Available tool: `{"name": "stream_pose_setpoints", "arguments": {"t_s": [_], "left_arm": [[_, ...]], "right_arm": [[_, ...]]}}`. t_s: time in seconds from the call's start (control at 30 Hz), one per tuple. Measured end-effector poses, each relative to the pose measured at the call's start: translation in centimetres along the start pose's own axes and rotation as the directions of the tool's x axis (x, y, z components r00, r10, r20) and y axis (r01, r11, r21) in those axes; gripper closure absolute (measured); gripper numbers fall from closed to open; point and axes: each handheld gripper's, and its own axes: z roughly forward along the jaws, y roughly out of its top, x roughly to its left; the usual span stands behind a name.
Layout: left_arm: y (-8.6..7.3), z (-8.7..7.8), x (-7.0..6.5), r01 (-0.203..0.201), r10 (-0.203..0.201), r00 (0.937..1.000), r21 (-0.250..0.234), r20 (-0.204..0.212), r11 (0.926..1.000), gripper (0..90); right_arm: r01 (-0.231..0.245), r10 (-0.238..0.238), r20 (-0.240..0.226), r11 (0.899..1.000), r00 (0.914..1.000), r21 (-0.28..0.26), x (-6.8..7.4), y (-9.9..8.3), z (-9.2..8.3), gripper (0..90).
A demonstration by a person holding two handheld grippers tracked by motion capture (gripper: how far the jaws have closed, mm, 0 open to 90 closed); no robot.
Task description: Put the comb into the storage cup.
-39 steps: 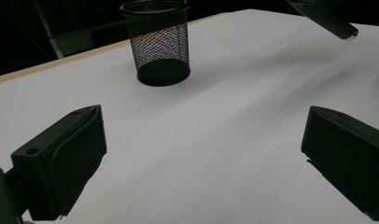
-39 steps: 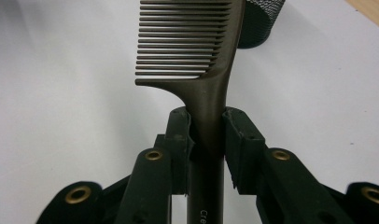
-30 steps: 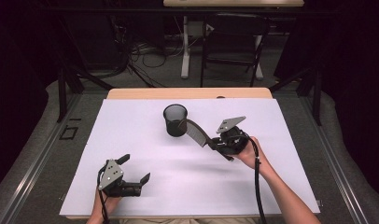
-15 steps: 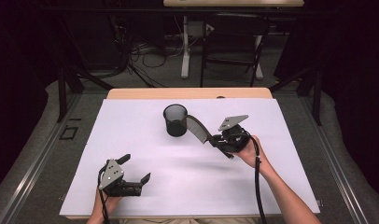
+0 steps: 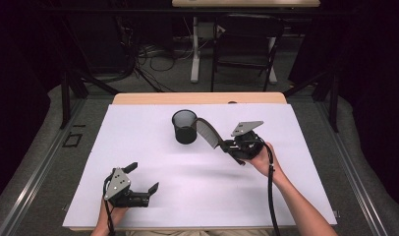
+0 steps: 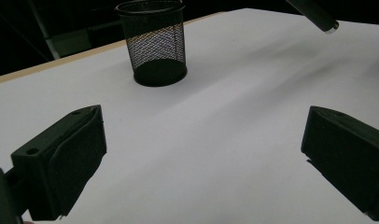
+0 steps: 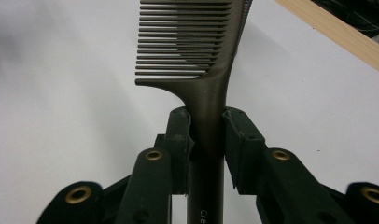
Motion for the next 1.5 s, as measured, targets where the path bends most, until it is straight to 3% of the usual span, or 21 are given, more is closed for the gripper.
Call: {"name": "stream_pose_setpoints", "arguments": {"t_s": [1.5], "left_arm": [[0.0, 0.2, 0.0, 0.003, -0.003, 1.0000, 0.005, 0.004, 1.0000, 0.0]], "right_arm": [[-0.059, 0.065, 0.056, 0.992, 0.9963, -0.111, -1.4, -0.3, 0.4, 72.8]]}}
